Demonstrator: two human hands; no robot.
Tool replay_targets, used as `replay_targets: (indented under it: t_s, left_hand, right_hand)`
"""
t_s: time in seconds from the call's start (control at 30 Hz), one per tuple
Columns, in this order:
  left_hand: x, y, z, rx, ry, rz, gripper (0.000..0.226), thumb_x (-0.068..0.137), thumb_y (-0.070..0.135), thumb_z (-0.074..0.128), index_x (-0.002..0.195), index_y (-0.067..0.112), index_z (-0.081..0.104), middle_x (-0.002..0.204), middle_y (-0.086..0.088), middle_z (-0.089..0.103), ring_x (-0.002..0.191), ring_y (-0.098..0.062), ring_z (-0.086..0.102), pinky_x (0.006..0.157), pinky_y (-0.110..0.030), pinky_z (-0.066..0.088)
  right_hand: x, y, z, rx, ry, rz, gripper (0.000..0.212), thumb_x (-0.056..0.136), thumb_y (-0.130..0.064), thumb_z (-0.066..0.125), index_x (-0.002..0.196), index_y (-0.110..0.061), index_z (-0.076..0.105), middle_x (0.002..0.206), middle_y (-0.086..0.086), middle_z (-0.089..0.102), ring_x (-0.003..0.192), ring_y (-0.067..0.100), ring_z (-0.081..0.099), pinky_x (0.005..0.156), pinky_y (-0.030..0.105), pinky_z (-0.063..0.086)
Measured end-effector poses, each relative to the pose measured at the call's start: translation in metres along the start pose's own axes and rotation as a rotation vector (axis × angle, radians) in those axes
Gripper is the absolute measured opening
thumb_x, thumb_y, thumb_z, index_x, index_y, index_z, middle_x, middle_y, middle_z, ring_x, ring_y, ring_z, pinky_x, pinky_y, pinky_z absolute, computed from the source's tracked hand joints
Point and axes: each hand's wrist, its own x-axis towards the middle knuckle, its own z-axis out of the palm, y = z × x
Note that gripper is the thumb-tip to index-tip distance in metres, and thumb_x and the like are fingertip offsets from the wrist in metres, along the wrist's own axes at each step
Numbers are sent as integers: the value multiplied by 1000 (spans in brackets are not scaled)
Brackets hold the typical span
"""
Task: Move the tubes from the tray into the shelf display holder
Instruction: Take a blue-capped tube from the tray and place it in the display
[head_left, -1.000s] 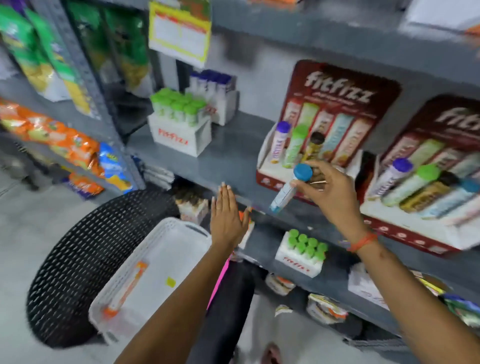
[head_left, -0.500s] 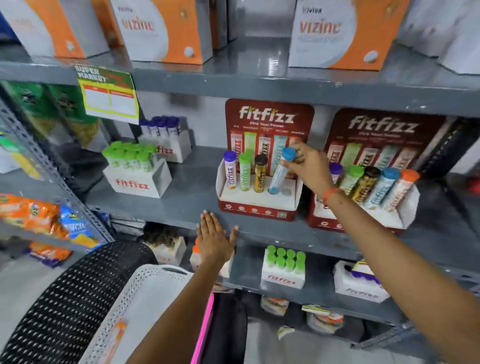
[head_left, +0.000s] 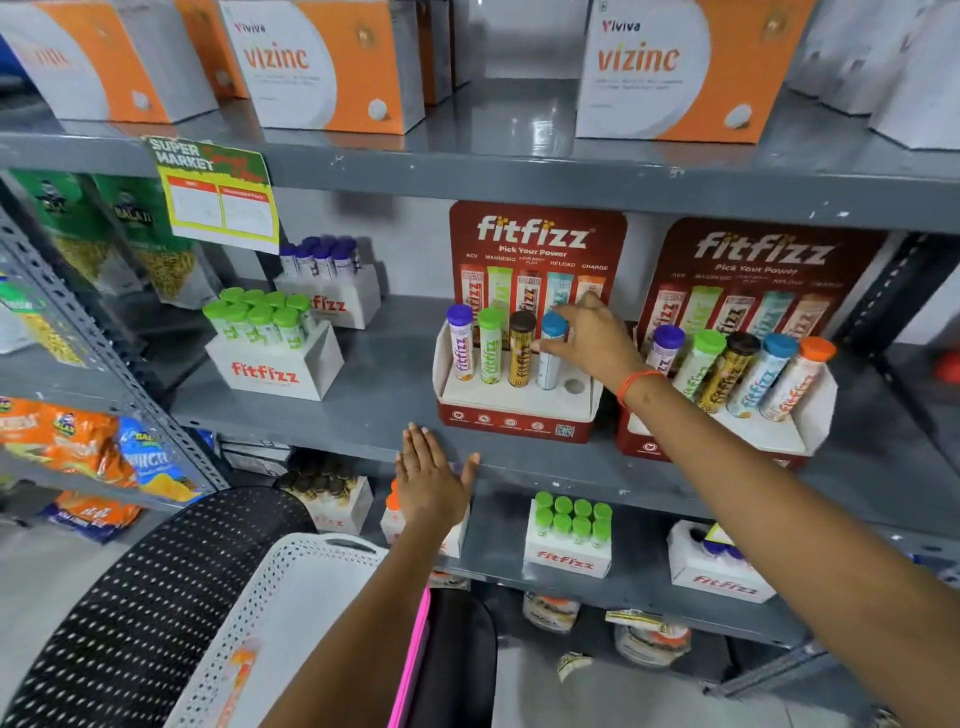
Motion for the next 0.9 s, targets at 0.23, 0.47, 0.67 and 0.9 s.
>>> replay_targets:
  t_s: [0.23, 0.47, 0.67, 0.9]
  left_hand:
    - [-2, 0, -2, -6, -8, -5, 87, 87, 69, 10, 146, 8, -11, 158, -12, -13, 145, -27, -11, 117, -39, -3]
    - [-3, 1, -3, -11, -12, -8, 87, 88, 69, 10, 146, 9, -12, 158, -12, -13, 145, -27, -11, 117, -40, -2]
    - [-3, 1, -3, -21, -15, -16, 88, 87, 71, 10, 147, 10, -12, 158, -10, -14, 145, -26, -12, 116, -39, -4]
    - [-1, 0, 0, -19, -15, -20, 88, 86, 71, 10, 147, 10, -12, 158, -10, -13, 145, -26, -12, 117, -40, -2]
  right_hand:
    - [6, -5, -9, -48, -151, -4, 46, 91, -13, 56, 135, -2, 45, 132, 19, 48, 124, 35, 45, 108, 40, 36]
    - [3, -13, -10, -124, -82, 30, 48, 90, -34, 59, 127, -4, 48, 130, 22, 49, 118, 37, 51, 101, 44, 45]
    - [7, -15, -17, -38, -198, -52, 40, 90, -2, 55, 129, -7, 52, 130, 18, 52, 121, 34, 48, 104, 37, 39]
    - [4, -18, -14, 3, -81, -12, 35, 87, -14, 65, 119, -4, 57, 125, 19, 55, 116, 34, 53, 98, 39, 44]
